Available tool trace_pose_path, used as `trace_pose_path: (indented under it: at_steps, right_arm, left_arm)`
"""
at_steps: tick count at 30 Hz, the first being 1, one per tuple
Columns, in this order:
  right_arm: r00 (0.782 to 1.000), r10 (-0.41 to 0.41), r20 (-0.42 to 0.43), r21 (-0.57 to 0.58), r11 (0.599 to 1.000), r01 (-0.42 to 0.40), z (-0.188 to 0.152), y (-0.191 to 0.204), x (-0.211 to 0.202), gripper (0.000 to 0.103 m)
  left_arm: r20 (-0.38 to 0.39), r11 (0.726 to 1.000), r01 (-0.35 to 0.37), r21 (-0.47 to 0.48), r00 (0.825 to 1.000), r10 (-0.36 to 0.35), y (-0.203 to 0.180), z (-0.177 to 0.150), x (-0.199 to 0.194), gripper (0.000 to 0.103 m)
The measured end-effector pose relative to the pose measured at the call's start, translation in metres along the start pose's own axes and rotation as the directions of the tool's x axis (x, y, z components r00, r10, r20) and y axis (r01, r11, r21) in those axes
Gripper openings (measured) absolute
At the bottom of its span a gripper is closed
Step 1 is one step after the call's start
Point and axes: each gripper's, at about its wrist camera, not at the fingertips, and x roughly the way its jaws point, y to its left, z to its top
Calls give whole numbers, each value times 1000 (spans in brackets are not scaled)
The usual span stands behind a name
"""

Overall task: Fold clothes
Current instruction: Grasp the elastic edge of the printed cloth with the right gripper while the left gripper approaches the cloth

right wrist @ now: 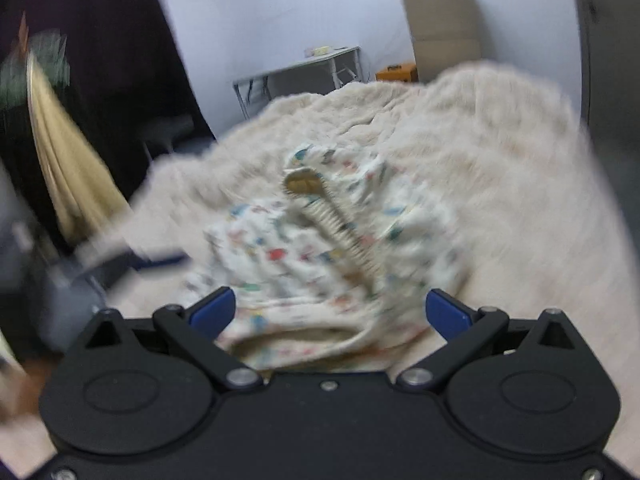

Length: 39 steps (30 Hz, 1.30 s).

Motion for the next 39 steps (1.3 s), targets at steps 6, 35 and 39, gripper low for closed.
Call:
trace_pose_path:
  at_steps: [6,35,39]
  right_arm:
    - [997,-65,33,148,987,60,-15,-31,4,88]
    - [997,-44,70,135,990,35,-19,-50,13,5]
    - [992,-74,105,117,991,61,-18,-50,6,4]
  left_arm:
    - [21,1000,4,11,1000,-4,-7,-14,-5,97]
    - [29,985,-54,164,998,50,-31,-21,2,103]
    - [32,984,-58,167,998,53,-31,-22,2,103]
